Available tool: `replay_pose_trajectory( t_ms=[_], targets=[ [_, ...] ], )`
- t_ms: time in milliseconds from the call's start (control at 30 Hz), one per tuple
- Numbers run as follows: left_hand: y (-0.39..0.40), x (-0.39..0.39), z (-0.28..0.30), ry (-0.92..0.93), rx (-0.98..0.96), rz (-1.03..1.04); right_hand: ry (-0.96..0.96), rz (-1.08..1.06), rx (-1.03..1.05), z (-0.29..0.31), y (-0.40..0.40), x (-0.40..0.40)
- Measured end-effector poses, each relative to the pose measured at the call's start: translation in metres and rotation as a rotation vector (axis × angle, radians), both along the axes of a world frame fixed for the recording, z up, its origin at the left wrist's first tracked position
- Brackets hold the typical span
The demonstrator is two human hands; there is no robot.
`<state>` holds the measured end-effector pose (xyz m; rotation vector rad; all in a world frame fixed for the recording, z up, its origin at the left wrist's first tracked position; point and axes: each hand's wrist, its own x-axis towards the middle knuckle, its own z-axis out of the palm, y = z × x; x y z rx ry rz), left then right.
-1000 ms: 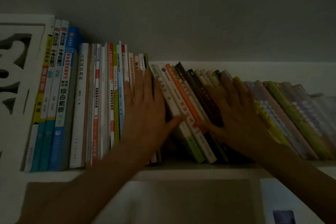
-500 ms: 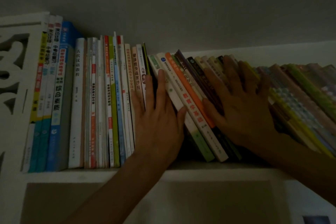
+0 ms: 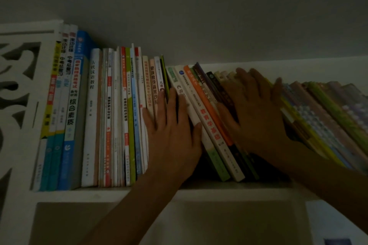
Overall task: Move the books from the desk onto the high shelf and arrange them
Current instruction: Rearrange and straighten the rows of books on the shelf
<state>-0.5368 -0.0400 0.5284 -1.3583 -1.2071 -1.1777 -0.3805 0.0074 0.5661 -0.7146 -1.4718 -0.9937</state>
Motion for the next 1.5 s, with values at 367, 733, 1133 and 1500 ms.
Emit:
replay_pose_trajectory(
  t_ms=[367, 733, 1133, 1500],
  targets=[
    [-0.004, -0.023, -0.009, 0.116, -0.044, 0.197, -0.412, 0.159, -0.253, 0.099, -0.025, -0.063],
    [-0.007, 0.019, -0.018, 0.045, -0.112, 0.107, -0.252, 0.168, -0.039, 0.104, -0.006, -0.058],
    [-0.035, -0.032, -0.004, 0.193, -0.312, 0.257, 0.01, 0.083, 0.04, 0.099, -0.008, -0.082],
    [-0.035, -0.045, -0.02, 0.263, -0.358, 0.284, -0.321, 0.371, -0.245, 0.106, -0.028, -0.078]
  ],
)
